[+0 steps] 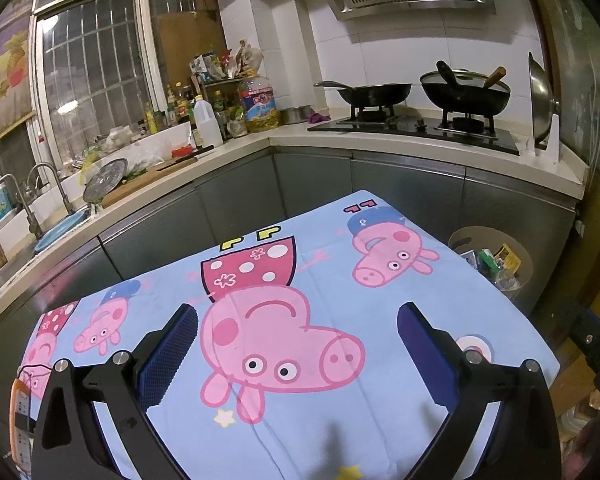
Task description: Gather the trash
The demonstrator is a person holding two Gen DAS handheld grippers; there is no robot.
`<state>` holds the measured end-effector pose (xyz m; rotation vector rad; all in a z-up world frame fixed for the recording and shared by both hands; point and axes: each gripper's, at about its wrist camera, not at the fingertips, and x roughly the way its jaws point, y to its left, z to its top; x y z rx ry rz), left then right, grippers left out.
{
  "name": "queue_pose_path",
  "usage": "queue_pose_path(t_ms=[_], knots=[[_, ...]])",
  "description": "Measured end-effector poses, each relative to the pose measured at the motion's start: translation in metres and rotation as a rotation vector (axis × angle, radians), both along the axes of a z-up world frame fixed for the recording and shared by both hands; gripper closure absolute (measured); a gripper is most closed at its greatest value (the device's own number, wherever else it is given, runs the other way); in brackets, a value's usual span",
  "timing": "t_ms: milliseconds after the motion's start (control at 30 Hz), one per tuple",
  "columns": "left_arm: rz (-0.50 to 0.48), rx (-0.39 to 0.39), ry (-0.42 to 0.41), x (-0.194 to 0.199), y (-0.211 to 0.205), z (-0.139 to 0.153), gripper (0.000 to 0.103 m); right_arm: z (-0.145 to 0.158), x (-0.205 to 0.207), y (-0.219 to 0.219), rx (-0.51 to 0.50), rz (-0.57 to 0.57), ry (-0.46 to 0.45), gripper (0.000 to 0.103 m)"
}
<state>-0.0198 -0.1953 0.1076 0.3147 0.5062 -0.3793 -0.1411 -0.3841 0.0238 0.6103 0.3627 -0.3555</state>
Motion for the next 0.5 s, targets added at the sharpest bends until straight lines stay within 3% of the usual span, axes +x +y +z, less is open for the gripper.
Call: queue_pose_path(t_ms=[500], knots=[[-0.003, -0.012, 0.002, 0.0038, 0.0008, 0.0016, 0.004, 0.0012, 0.0039, 0.0025, 0.0, 0.014, 0.005, 0.006]])
